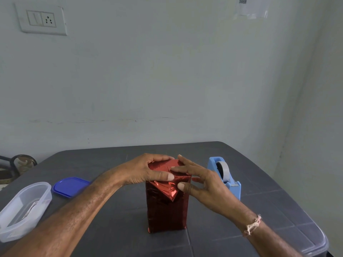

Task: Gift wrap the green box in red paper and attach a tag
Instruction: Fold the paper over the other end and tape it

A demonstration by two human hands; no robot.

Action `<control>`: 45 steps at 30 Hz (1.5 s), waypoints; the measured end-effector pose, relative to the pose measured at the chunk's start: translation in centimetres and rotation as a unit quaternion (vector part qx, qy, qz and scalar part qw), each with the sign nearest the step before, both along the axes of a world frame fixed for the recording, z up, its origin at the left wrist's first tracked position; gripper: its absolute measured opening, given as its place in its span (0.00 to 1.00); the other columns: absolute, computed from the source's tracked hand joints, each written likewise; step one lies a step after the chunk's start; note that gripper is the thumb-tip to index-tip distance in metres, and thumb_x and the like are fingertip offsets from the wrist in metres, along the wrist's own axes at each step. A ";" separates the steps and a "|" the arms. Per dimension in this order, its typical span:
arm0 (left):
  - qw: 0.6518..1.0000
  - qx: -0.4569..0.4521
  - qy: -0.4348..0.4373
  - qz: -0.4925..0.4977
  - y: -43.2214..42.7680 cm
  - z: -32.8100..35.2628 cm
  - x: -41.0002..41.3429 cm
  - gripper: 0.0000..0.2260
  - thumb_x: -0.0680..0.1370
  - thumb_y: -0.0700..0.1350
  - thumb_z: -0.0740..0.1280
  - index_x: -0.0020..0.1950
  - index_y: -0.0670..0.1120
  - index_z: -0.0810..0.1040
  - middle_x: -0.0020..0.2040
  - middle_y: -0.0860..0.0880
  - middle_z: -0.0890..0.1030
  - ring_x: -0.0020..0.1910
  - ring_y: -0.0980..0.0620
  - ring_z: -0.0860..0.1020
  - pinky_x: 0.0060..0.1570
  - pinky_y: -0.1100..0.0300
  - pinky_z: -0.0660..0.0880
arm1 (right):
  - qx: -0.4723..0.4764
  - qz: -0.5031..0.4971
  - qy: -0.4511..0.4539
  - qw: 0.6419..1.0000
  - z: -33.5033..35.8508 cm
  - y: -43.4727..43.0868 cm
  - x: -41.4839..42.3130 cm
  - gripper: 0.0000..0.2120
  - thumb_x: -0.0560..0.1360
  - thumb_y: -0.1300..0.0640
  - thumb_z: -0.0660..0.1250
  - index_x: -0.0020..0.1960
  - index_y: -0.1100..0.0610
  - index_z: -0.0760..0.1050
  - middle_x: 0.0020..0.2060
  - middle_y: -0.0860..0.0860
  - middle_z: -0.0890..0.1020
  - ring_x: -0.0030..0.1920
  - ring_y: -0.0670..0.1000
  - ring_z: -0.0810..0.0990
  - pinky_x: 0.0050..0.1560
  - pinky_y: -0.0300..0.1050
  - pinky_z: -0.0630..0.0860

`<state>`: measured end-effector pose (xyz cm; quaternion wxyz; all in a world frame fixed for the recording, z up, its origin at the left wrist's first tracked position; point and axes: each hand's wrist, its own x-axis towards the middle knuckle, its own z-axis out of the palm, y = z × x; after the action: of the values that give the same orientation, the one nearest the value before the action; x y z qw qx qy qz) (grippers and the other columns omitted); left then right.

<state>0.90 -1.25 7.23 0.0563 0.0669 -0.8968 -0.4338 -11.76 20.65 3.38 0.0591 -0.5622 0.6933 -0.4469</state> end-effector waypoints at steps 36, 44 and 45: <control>1.000 -0.004 -0.015 0.005 -0.7 -0.4 -0.4 0.34 0.62 0.69 0.76 0.66 0.59 0.78 0.56 0.59 0.84 0.54 0.60 0.82 0.58 0.60 0.76 | 0.129 -0.338 -0.379 0.851 -3.8 4.1 -14.2 0.19 0.79 0.58 0.72 0.64 0.69 0.76 0.64 0.62 0.77 0.58 0.65 0.81 0.51 0.61 0.84; 1.000 0.004 -0.011 0.004 -0.8 -0.6 -0.5 0.35 0.62 0.69 0.76 0.66 0.59 0.78 0.57 0.56 0.84 0.56 0.57 0.83 0.62 0.54 0.78 | 0.080 -0.324 -0.444 0.832 -3.7 4.4 -13.3 0.19 0.80 0.61 0.70 0.68 0.68 0.75 0.64 0.62 0.75 0.55 0.65 0.82 0.48 0.62 0.84; 1.000 0.004 -0.012 0.005 -0.8 -0.6 -0.5 0.35 0.62 0.69 0.76 0.66 0.59 0.78 0.57 0.56 0.84 0.56 0.57 0.83 0.63 0.54 0.78 | 0.071 -0.321 -0.451 0.830 -3.8 4.5 -13.2 0.18 0.80 0.60 0.70 0.67 0.68 0.75 0.63 0.62 0.75 0.55 0.65 0.82 0.49 0.63 0.84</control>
<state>0.42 -2.08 6.62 0.0475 0.0766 -0.8951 -0.4366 -24.98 25.18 -0.44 0.2583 -0.0385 0.7608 -0.5940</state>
